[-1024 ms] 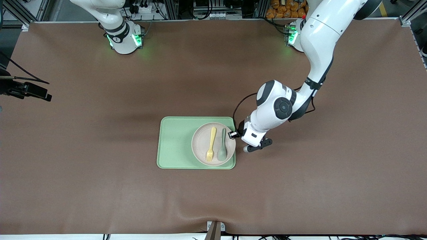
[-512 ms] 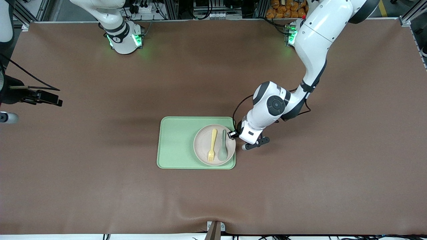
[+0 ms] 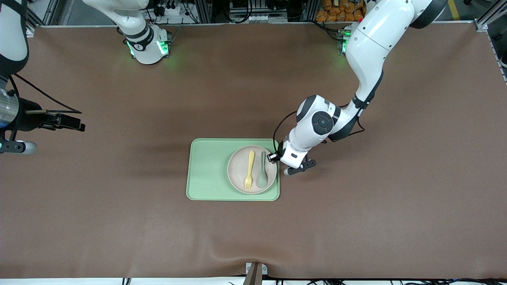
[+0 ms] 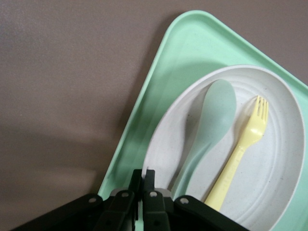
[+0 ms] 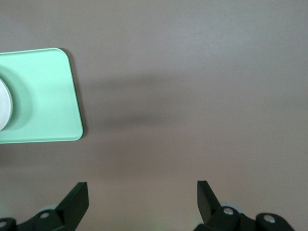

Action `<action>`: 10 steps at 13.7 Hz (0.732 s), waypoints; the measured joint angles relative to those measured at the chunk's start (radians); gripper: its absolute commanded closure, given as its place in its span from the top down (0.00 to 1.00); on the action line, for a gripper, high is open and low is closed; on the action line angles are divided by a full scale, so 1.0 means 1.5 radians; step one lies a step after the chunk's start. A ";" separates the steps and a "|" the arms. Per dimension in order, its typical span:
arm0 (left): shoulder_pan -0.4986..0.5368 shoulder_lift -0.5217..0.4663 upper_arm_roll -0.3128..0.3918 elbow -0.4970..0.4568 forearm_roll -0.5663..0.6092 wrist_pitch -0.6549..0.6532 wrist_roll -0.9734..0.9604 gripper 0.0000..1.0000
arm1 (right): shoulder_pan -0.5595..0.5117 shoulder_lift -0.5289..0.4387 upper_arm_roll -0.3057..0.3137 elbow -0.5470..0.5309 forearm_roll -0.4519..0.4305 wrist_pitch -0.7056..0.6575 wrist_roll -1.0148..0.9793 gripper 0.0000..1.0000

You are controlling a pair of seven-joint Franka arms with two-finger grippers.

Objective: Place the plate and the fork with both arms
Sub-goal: 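Lower the plate and open the left gripper while the right gripper reaches in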

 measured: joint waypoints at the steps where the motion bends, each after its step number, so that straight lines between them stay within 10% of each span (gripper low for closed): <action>1: 0.000 0.002 0.000 0.000 0.000 0.006 0.000 0.00 | 0.004 0.003 0.000 0.000 0.005 0.004 0.007 1.00; 8: -0.011 0.020 0.001 -0.001 0.001 0.046 0.000 0.00 | 0.058 0.029 0.002 0.000 0.039 0.060 0.087 1.00; 9: -0.011 0.021 0.001 -0.001 0.001 0.048 0.000 0.23 | 0.067 0.037 0.003 0.000 0.042 0.074 0.105 1.00; 10: -0.010 0.022 0.002 -0.001 0.001 0.049 0.000 0.80 | 0.080 0.044 0.004 0.000 0.044 0.089 0.130 1.00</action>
